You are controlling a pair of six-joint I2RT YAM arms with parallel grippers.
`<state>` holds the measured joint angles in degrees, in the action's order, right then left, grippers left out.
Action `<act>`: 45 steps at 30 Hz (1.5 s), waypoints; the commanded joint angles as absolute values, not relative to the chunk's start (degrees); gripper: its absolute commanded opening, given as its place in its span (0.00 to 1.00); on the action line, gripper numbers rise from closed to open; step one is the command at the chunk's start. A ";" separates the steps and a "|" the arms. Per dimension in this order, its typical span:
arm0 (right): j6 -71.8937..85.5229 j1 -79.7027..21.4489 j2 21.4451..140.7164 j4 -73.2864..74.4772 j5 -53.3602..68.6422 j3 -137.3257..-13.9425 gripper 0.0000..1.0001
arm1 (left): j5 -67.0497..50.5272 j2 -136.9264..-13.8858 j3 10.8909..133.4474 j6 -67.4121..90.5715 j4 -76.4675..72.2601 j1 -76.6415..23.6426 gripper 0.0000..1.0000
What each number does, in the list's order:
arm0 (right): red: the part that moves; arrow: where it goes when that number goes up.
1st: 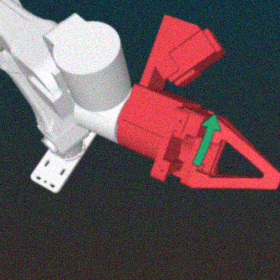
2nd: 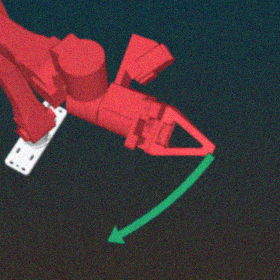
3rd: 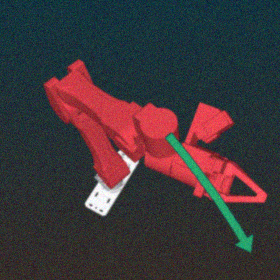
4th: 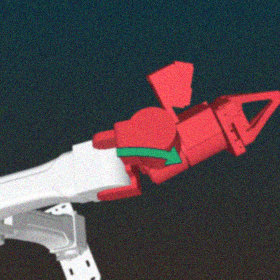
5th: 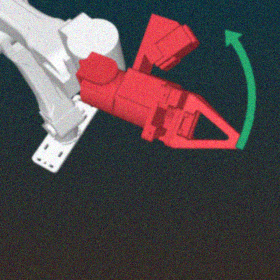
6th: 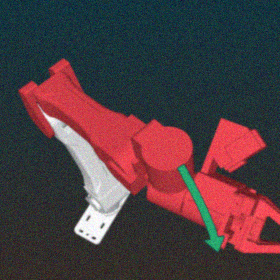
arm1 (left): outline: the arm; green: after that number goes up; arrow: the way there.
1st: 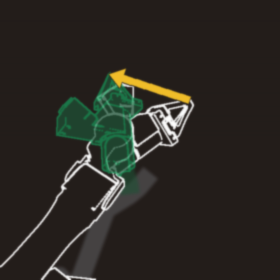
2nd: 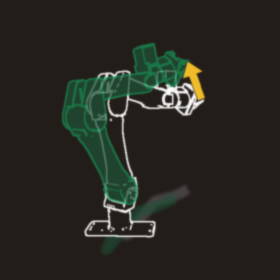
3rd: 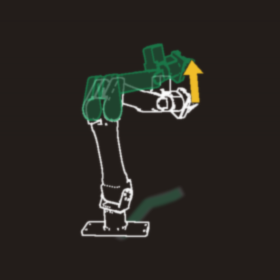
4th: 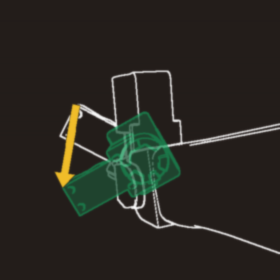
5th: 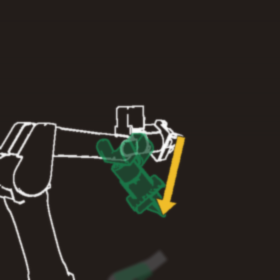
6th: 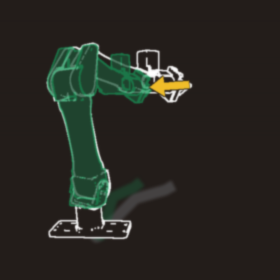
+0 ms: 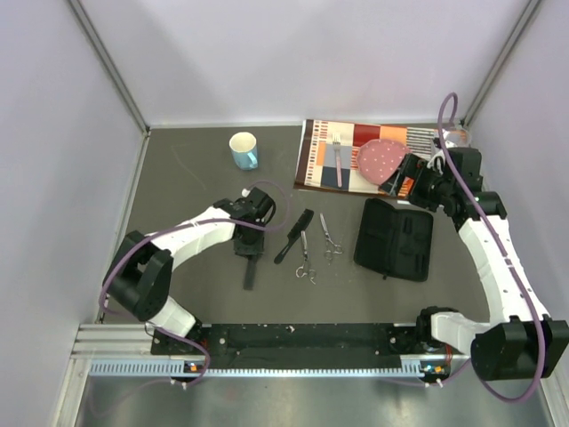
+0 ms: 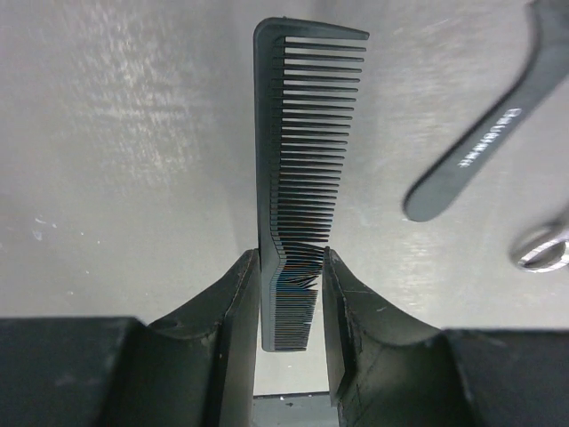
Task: Sort the hair-cutting tools
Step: Pick up the comb at the center of the board.
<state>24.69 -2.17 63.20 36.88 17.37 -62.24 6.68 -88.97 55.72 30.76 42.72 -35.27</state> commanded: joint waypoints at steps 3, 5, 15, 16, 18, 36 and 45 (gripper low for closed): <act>22.69 -5.96 65.39 32.35 23.64 -61.35 0.97 | 5.36 -83.76 59.85 28.04 38.94 -36.56 0.22; 21.45 -8.25 66.53 30.16 25.83 -61.00 0.97 | 4.57 -83.76 60.29 27.34 37.63 -36.82 0.22; 23.12 -22.49 76.53 19.08 31.28 -59.84 0.97 | 0.35 -84.11 65.12 23.03 31.04 -39.64 0.22; 23.20 -23.20 77.86 18.90 31.11 -60.72 0.96 | -1.56 -84.29 65.74 22.77 30.42 -39.90 0.21; 24.07 -24.70 81.36 18.29 31.46 -62.57 0.93 | -2.46 -85.16 67.49 22.33 29.36 -40.51 0.21; 31.28 -27.95 88.85 7.56 32.78 -67.67 0.81 | -5.63 -88.42 73.47 23.11 24.35 -42.89 0.22; 32.52 -28.48 90.17 6.59 31.20 -68.47 0.60 | -5.01 -86.92 72.69 23.20 24.35 -43.42 0.22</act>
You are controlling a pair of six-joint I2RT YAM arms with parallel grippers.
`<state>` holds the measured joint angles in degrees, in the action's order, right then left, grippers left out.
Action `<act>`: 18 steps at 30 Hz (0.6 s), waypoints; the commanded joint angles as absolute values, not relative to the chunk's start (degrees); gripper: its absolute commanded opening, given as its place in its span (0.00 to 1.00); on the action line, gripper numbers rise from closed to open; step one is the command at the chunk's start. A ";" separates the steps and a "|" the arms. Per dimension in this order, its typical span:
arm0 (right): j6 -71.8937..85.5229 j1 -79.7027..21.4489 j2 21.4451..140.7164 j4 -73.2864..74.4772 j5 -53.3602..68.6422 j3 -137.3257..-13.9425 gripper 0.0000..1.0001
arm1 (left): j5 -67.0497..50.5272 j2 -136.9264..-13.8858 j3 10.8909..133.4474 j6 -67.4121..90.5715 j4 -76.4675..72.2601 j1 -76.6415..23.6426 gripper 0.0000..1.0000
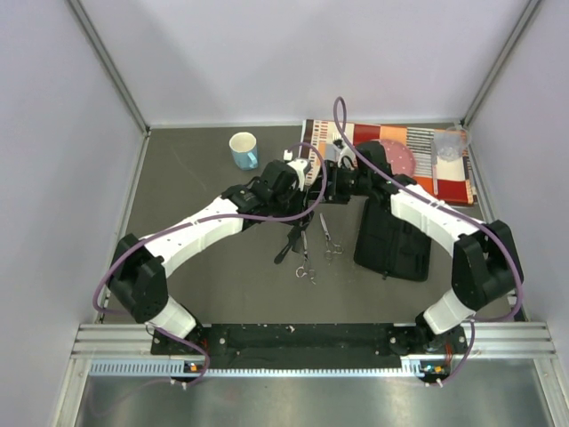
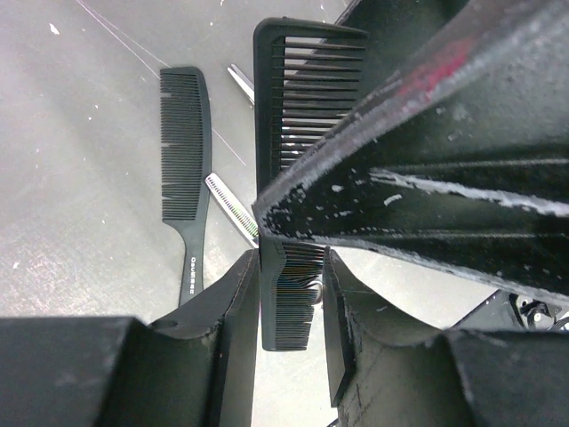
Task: Sort the hair-cutting tools
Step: Pick up the comb at the center of the board.
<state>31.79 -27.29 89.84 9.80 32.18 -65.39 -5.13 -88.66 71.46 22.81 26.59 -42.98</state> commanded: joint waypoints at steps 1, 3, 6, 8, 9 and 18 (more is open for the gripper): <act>32.61 -28.48 90.35 6.24 31.20 -68.38 0.58 | -4.92 -86.84 72.60 23.20 24.35 -43.42 0.22; 33.04 -28.56 91.05 6.15 31.46 -68.73 0.41 | -4.66 -86.66 72.51 23.12 24.26 -43.42 0.22; 34.10 -28.48 92.37 6.94 33.13 -70.48 0.13 | -4.66 -86.40 72.60 23.29 24.35 -43.33 0.26; 34.45 -28.56 92.29 6.68 32.79 -71.01 0.02 | -4.75 -85.96 72.69 22.94 24.35 -43.42 0.32; 34.37 -28.56 92.02 6.68 31.48 -71.28 0.00 | -4.57 -85.61 72.69 22.85 24.43 -43.33 0.40; 29.98 -27.52 85.70 13.16 22.33 -75.41 0.00 | -3.16 -78.24 72.69 20.39 23.29 -43.33 0.99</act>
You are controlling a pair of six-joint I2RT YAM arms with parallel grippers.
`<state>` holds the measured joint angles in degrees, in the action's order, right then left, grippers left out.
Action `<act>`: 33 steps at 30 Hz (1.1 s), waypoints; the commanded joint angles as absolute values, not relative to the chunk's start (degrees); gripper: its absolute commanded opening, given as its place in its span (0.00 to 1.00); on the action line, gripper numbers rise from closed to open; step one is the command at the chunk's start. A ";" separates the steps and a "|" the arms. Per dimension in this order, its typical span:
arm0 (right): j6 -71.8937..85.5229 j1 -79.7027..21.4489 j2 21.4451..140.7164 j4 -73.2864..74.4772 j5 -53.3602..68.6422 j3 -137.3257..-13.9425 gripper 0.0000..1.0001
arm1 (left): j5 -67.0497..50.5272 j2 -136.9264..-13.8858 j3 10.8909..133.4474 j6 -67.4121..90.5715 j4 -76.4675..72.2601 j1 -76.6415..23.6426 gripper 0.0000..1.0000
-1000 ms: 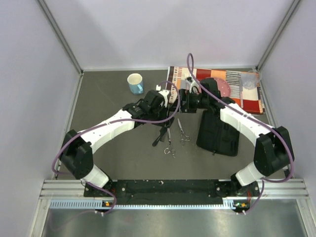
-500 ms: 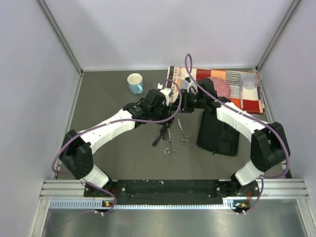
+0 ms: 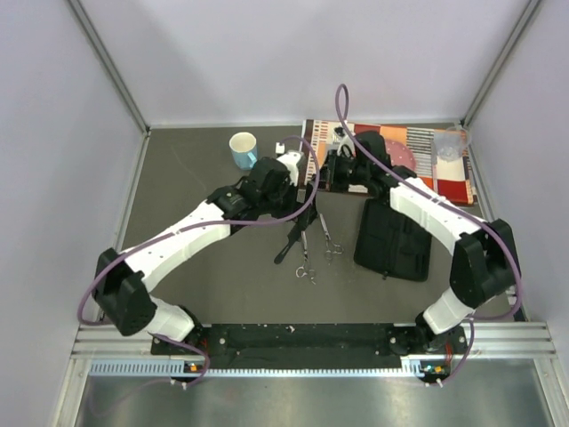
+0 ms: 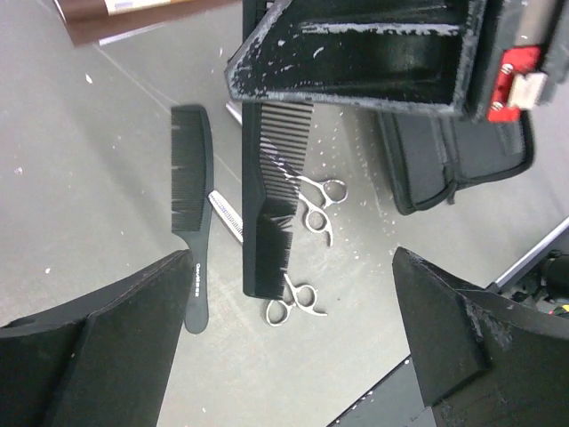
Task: Sort the hair-cutting tools
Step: Pick up the comb at the center of the board, then adjust the hairdressing tool bag at the center of the board.
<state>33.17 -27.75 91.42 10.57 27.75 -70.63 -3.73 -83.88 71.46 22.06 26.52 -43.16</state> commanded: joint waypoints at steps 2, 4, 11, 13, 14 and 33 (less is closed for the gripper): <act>27.78 -26.37 82.99 15.89 17.87 -76.11 0.00 | -4.21 -76.91 71.72 19.95 22.16 -43.33 0.99; 26.29 -23.75 80.52 20.55 13.12 -76.03 0.00 | -5.09 -74.98 69.01 20.21 18.65 -43.24 0.99; 25.40 -13.89 67.25 28.91 -8.04 -73.83 0.00 | -17.39 -80.23 61.61 24.08 7.56 -43.94 0.99; 24.53 -13.27 63.82 30.49 -11.85 -74.35 0.00 | -21.78 -85.68 63.62 23.21 5.99 -44.64 0.99; 24.52 -13.10 63.11 32.59 -15.00 -74.62 0.00 | -22.41 -87.52 64.50 22.77 5.11 -45.87 0.99; 30.85 -12.74 50.28 52.12 -17.75 -76.03 0.00 | -33.14 -119.88 80.68 34.36 -5.89 -50.10 0.85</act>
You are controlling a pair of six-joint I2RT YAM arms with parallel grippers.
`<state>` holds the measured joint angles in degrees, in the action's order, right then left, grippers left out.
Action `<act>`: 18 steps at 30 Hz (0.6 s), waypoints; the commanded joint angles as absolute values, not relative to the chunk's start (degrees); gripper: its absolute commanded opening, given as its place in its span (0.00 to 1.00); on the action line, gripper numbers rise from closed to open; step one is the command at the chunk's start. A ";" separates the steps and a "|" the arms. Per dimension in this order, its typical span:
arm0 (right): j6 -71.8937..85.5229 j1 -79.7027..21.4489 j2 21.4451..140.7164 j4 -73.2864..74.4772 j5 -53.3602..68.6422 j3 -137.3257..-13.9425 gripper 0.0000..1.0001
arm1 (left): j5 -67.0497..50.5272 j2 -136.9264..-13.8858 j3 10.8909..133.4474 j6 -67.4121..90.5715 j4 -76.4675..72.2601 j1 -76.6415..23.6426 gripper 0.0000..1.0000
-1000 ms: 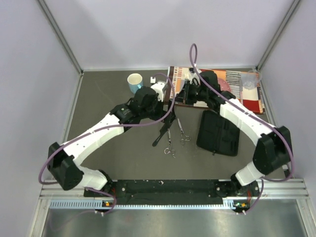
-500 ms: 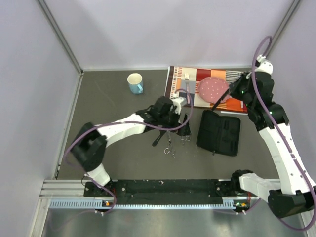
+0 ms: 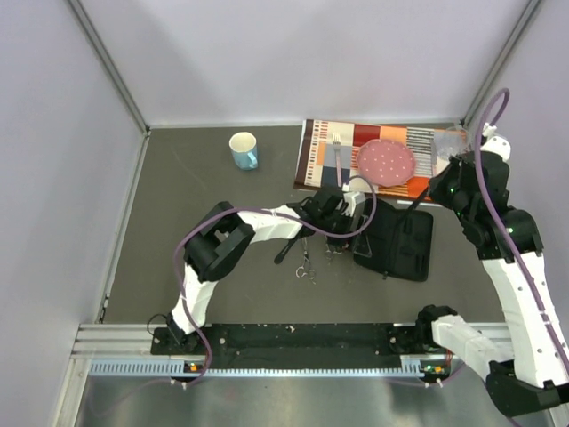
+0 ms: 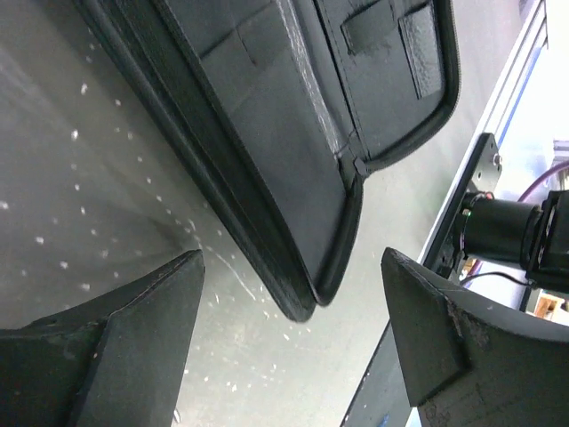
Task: Sort the hair-cutting tools
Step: Adjust the hairdressing tool bag at the center of the board.
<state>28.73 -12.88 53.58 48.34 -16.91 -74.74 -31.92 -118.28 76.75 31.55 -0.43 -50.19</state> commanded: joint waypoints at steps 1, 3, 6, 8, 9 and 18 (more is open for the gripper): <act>31.37 -12.74 49.75 52.90 -17.67 -75.76 0.00 | -32.87 -120.40 81.21 34.63 -5.89 -50.01 0.84; 31.73 -12.74 48.35 53.43 -17.67 -75.06 0.00 | -32.52 -122.34 83.23 35.42 -5.63 -49.92 0.79; 31.73 -12.74 47.46 54.23 -17.75 -74.71 0.00 | -32.78 -125.15 85.95 38.05 -5.71 -50.01 0.59; 31.73 -12.74 47.02 54.84 -17.67 -74.79 0.00 | -32.43 -125.94 86.39 39.11 -6.15 -50.01 0.44; 31.73 -12.74 47.02 54.93 -17.58 -74.88 0.00 | -32.26 -126.03 86.40 39.63 -6.33 -49.92 0.28; 32.08 -12.74 46.50 55.28 -16.44 -73.74 0.00 | -27.17 -117.44 78.94 45.07 -8.51 -49.40 0.00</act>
<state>31.35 -12.88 46.96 55.33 -16.69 -74.50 -32.05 -124.53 83.57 42.61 -4.69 -49.87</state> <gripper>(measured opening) 0.012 0.056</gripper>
